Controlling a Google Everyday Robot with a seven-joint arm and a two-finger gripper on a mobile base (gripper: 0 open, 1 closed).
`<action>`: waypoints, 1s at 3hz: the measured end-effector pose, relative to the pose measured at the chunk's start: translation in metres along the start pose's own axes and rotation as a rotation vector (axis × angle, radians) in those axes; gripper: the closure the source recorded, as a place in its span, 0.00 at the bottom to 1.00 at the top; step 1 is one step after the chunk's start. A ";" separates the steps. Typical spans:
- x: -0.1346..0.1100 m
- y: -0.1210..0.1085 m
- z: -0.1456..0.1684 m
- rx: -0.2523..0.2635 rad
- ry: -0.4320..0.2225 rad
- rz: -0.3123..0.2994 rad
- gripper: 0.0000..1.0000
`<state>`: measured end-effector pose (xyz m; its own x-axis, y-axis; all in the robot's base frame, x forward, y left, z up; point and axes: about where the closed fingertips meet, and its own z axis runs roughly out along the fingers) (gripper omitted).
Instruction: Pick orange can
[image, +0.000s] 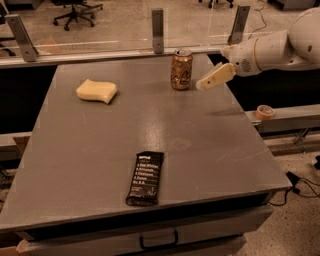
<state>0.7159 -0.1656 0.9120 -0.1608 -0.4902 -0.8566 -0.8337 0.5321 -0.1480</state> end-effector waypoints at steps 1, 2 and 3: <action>-0.012 -0.005 0.028 -0.024 -0.121 0.080 0.00; -0.029 0.003 0.052 -0.049 -0.190 0.099 0.00; -0.035 0.013 0.076 -0.071 -0.207 0.108 0.15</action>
Offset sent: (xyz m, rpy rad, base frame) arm 0.0371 0.0820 0.0035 0.2977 -0.0299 0.0429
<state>0.7511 -0.0887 0.9027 -0.1449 -0.2773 -0.9498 -0.8538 0.5202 -0.0216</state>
